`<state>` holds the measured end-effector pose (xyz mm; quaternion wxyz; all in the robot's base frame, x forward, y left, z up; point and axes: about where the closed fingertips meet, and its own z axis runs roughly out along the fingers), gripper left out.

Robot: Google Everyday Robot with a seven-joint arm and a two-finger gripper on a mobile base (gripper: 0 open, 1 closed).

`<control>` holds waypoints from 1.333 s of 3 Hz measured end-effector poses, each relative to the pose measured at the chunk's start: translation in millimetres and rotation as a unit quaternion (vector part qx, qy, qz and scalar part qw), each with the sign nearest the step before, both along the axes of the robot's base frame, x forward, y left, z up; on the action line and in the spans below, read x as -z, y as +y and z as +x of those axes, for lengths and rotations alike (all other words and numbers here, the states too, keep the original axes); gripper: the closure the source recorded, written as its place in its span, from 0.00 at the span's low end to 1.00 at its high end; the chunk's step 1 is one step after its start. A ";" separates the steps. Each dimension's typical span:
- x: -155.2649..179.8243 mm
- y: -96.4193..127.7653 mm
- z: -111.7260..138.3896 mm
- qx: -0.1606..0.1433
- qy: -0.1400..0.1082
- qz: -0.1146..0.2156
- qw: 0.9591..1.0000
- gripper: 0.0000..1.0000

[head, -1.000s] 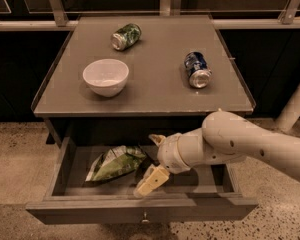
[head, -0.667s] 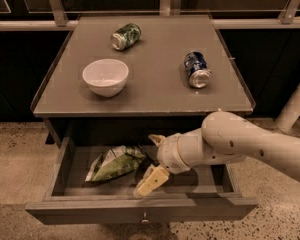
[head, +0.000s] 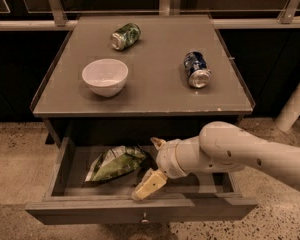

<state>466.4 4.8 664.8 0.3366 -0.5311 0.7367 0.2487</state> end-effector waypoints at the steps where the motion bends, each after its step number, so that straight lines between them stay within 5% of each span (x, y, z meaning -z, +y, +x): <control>1: 8.6 7.0 17.9 -0.003 -0.012 -0.015 1.000 0.00; 3: 4.7 28.1 63.1 -0.028 -0.033 -0.022 0.999 0.00; 4: 7.8 37.0 68.7 -0.025 -0.042 -0.018 0.999 0.19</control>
Offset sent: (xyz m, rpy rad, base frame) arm 0.0787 0.0315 -0.0089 -0.0612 -0.0729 0.0725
